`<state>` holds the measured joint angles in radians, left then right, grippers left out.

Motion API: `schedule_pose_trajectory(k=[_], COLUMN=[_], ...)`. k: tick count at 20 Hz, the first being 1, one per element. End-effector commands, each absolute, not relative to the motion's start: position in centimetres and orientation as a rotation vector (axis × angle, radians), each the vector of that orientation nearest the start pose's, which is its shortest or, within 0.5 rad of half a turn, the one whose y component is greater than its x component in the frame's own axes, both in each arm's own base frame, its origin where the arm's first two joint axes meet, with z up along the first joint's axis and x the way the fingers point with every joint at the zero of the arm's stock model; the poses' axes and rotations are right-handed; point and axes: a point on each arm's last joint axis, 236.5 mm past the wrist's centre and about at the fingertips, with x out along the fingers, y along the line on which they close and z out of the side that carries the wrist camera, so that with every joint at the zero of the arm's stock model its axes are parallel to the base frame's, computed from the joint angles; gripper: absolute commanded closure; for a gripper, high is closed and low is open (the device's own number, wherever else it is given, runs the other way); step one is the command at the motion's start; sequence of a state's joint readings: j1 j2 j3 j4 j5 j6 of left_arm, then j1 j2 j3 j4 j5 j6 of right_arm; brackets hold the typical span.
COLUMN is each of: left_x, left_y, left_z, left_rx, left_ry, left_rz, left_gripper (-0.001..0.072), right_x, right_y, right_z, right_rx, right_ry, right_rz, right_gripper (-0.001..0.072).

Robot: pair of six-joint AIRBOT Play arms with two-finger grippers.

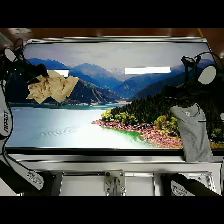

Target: Fold the shirts.

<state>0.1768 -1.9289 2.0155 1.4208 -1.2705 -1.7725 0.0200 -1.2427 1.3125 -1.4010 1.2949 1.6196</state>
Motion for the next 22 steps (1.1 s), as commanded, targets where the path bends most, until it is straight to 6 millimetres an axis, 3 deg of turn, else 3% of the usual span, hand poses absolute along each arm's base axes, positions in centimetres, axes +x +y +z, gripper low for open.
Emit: schedule_pose_trajectory(k=[1, 3, 7, 10, 11, 12, 14, 16, 17, 20, 22], left_x=[55.5, 56.5, 59.7, 60.0, 59.8, 59.6, 59.3, 59.4, 59.2, 56.9, 52.3], left_y=[9.7, 8.8, 7.2, 6.7, 6.6, 6.5, 5.8, 4.3, 3.0, -3.4, -9.5], left_z=[-5.5, -7.5, -8.5, -9.7, -9.9, -9.8, -8.1, -3.6, -0.1, 13.6, 23.9], left_rx=[-0.464, -0.465, -0.488, -0.485, -0.486, -0.48, -0.453, -0.374, -0.308, -0.145, -0.082], left_ry=[1.258, 1.255, 1.153, 1.156, 1.165, 1.175, 1.174, 1.126, 1.084, 0.882, 0.714], left_rz=[0.242, 0.204, 0.165, 0.162, 0.162, 0.154, 0.107, 0.033, -0.021, -0.18, -0.307], left_gripper=[0.0094, 0.0093, 0.0093, 0.0126, 0.0355, 0.0666, 0.0668, 0.067, 0.067, 0.067, 0.0669], right_x=[38.9, 38.9, 38.8, 38.7, 38.7, 38.7, 38.7, 38.8, 39.1, 39.4, 38.5], right_y=[5.5, 5.5, 5.9, 6.6, 6.7, 6.7, 6.7, 6.7, 6.6, 6.2, 5.0], right_z=[7.4, 7.4, 7.5, 7.7, 7.7, 7.7, 7.7, 7.7, 7.8, 7.9, 8.0], right_rx=[0.202, 0.203, 0.22, 0.247, 0.249, 0.249, 0.249, 0.246, 0.229, 0.167, 0.082], right_ry=[1.203, 1.203, 1.209, 1.21, 1.209, 1.209, 1.21, 1.208, 1.192, 1.171, 1.193], right_rz=[0.126, 0.127, 0.141, 0.162, 0.164, 0.164, 0.165, 0.165, 0.172, 0.191, 0.187], right_gripper=[0.0074, 0.0074, 0.0074, 0.0074, 0.0074, 0.0074, 0.0074, 0.0074, 0.0074, 0.0074, 0.0074])
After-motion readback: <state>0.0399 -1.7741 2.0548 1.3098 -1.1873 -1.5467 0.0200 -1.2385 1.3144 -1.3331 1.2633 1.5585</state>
